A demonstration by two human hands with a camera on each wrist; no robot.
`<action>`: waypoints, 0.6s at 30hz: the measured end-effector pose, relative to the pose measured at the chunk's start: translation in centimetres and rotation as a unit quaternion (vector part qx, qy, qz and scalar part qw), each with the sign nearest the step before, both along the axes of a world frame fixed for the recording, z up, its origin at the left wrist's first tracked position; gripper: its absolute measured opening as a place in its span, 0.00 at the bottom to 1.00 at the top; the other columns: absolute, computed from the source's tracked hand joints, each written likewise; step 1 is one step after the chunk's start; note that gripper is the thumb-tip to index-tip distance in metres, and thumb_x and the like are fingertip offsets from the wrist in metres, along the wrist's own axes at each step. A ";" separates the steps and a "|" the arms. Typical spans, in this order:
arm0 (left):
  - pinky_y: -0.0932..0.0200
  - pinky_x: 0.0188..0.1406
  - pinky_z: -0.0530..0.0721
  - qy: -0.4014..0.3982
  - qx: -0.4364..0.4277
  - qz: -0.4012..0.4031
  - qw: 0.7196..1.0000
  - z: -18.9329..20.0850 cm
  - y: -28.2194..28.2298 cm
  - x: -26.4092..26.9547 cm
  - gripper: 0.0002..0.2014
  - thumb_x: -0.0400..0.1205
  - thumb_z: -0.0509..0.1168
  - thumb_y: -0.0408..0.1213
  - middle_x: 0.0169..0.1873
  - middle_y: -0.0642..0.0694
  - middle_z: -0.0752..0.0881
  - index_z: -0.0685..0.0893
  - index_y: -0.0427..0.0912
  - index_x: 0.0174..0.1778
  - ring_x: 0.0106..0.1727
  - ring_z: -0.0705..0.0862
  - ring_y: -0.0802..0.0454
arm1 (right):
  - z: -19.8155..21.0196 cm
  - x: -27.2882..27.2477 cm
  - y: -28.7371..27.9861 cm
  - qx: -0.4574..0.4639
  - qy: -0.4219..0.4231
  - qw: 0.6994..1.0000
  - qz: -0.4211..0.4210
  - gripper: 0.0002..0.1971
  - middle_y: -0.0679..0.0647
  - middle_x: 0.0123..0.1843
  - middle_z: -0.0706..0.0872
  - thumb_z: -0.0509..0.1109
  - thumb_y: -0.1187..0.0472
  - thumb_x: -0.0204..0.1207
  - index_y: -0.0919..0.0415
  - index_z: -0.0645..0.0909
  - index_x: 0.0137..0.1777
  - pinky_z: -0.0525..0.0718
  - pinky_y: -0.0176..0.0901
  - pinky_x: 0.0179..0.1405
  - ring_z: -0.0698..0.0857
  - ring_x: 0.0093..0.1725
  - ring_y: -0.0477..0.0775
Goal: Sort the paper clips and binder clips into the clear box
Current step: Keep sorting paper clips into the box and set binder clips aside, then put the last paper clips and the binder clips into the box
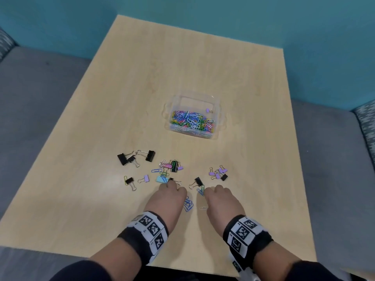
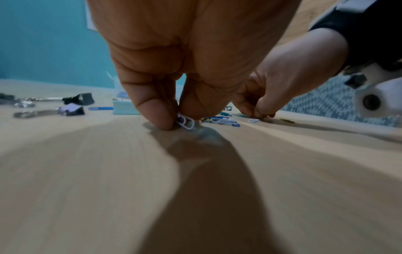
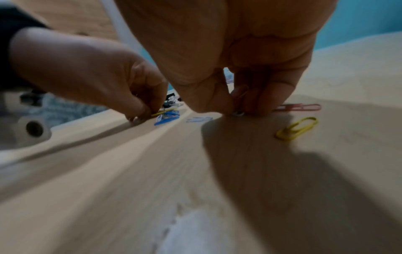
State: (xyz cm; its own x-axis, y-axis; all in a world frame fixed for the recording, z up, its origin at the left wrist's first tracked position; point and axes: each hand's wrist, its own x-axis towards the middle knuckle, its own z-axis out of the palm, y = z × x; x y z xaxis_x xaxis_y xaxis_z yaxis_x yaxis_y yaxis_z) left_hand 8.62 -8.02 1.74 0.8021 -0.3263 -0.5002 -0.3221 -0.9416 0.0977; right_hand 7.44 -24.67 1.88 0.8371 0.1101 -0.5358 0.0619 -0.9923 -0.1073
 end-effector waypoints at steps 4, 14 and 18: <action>0.55 0.33 0.69 0.003 -0.022 0.021 1.000 -0.2 -0.1 0.5 0.21 0.69 0.60 0.21 0.53 0.41 0.73 0.69 0.43 0.55 0.46 0.74 0.45 | -0.5 0.9 -0.2 0.029 0.022 0.999 -0.007 0.12 0.51 0.41 0.69 0.57 0.72 0.69 0.53 0.61 0.39 0.64 0.44 0.31 0.66 0.40 0.56; 0.57 0.36 0.67 0.051 -0.103 0.097 0.989 -0.2 0.7 0.9 0.15 0.71 0.55 0.20 0.51 0.44 0.72 0.68 0.46 0.43 0.39 0.70 0.47 | 2.4 7.2 -1.7 0.152 -0.062 0.982 -0.089 0.08 0.53 0.35 0.77 0.62 0.69 0.65 0.55 0.68 0.34 0.69 0.47 0.28 0.77 0.35 0.60; 0.59 0.35 0.67 0.061 -0.121 0.109 0.985 -0.3 1.0 1.1 0.13 0.72 0.56 0.22 0.43 0.49 0.70 0.68 0.47 0.38 0.38 0.72 0.48 | 4.9 16.2 -1.5 0.243 -0.147 0.937 -0.205 0.06 0.52 0.32 0.82 0.67 0.68 0.64 0.57 0.74 0.34 0.75 0.44 0.31 0.80 0.34 0.55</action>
